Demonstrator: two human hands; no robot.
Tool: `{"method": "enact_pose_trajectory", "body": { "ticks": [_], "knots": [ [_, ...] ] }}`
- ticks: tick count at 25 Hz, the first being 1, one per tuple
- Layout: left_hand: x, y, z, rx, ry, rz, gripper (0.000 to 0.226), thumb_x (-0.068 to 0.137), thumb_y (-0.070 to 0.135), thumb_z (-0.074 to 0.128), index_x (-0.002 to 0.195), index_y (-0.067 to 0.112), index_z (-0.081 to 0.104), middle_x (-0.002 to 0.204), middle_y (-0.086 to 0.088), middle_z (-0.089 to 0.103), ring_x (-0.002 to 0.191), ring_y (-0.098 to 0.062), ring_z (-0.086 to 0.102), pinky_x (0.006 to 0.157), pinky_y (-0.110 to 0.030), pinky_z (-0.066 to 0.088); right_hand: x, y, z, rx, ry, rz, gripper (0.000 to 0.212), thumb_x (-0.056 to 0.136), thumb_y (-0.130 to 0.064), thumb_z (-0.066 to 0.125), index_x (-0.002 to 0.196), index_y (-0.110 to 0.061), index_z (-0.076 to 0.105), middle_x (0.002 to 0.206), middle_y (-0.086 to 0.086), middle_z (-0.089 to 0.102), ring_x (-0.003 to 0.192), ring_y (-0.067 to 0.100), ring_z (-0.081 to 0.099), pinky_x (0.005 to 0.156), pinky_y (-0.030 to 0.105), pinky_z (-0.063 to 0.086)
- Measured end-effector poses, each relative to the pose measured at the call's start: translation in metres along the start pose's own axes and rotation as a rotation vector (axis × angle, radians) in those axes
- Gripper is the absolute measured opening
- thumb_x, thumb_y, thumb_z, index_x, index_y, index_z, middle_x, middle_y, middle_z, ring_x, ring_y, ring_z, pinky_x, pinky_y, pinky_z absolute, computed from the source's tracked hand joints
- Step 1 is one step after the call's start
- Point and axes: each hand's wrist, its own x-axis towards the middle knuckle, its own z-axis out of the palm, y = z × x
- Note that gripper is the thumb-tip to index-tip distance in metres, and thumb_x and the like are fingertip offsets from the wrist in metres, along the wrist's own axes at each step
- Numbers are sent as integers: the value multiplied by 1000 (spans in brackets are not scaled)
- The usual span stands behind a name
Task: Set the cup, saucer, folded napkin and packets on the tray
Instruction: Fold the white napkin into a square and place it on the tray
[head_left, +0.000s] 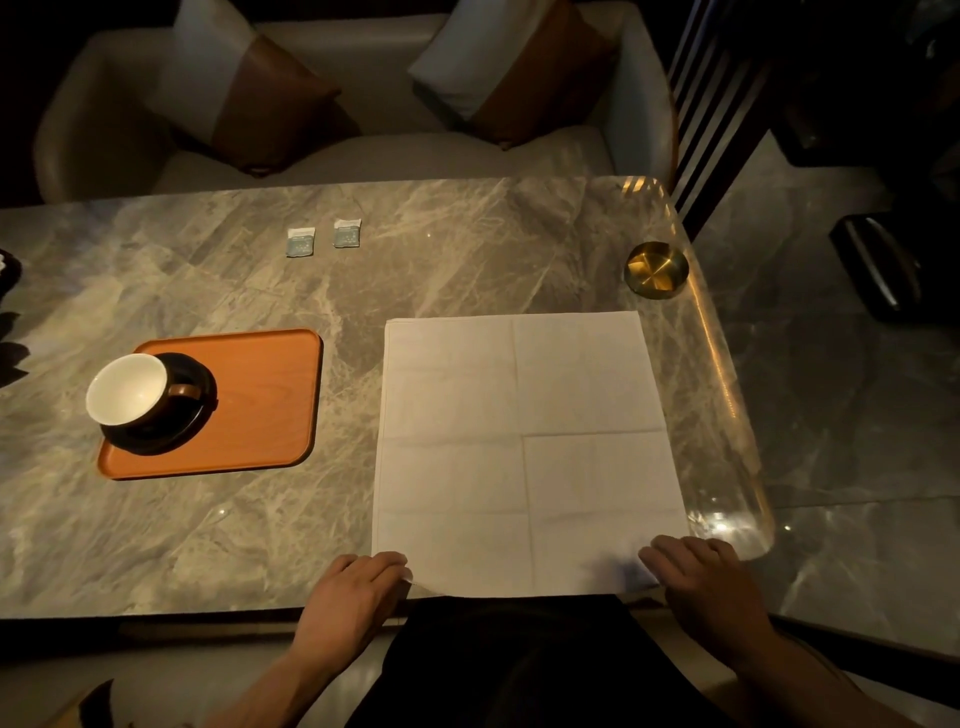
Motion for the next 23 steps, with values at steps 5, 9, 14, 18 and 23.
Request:
{"method": "enact_pose_trajectory", "body": {
  "ticks": [5,9,14,18,23],
  "knots": [
    [2,-3,-3,-58,7,-59,36,96,42,32,109,34,65,115,20,64,82,-3,65,74,-22,52,6,18,-8,139,-56,40,19,71,-21,60,85,-31,68,76,-14,70,67,13,68,65,31,45],
    [8,-9,-7,-133,-25,-119,38,96,48,28,113,36,59,113,21,61,80,-7,63,70,-27,52,22,37,-18,190,-37,-8,8,74,-29,67,78,-35,64,64,-17,66,57,7,64,57,25,38],
    [17,-12,-16,-213,-43,-184,19,101,40,44,113,42,58,103,22,62,85,0,60,72,-25,51,42,46,-44,252,-124,24,14,79,-25,78,83,-36,70,73,-18,70,66,6,66,60,24,41],
    [33,-15,-31,-337,-32,-293,11,100,41,47,102,47,56,90,23,64,78,2,60,68,-26,52,64,55,-71,515,-291,189,9,93,-31,64,90,-36,71,86,-18,70,81,4,62,75,28,47],
    [63,-24,-55,-491,33,-372,9,98,33,55,94,40,59,90,18,68,82,-1,62,73,-34,56,95,67,-87,744,-174,380,9,85,-28,74,83,-38,75,87,-18,73,86,7,65,80,38,51]
  ]
}}
